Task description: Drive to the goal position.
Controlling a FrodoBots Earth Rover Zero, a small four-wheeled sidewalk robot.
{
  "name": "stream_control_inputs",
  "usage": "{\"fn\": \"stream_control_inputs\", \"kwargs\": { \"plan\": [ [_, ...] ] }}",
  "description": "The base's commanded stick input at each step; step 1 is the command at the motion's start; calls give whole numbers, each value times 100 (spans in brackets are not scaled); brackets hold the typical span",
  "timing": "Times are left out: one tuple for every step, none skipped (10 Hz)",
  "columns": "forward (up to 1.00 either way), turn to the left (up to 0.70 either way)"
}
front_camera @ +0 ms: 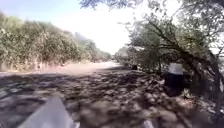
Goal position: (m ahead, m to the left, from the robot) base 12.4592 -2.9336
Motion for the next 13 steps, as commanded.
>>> {"fn": "stream_control_inputs", "kwargs": {
  "plan": [
    [50, 0],
    [50, 0],
    [50, 0],
    [50, 0],
    [50, 0],
    [50, 0],
    [50, 0],
    [50, 0],
    [50, 0],
    [50, 0],
    [50, -1],
    [50, -3],
    [50, -25]
  ]
}}
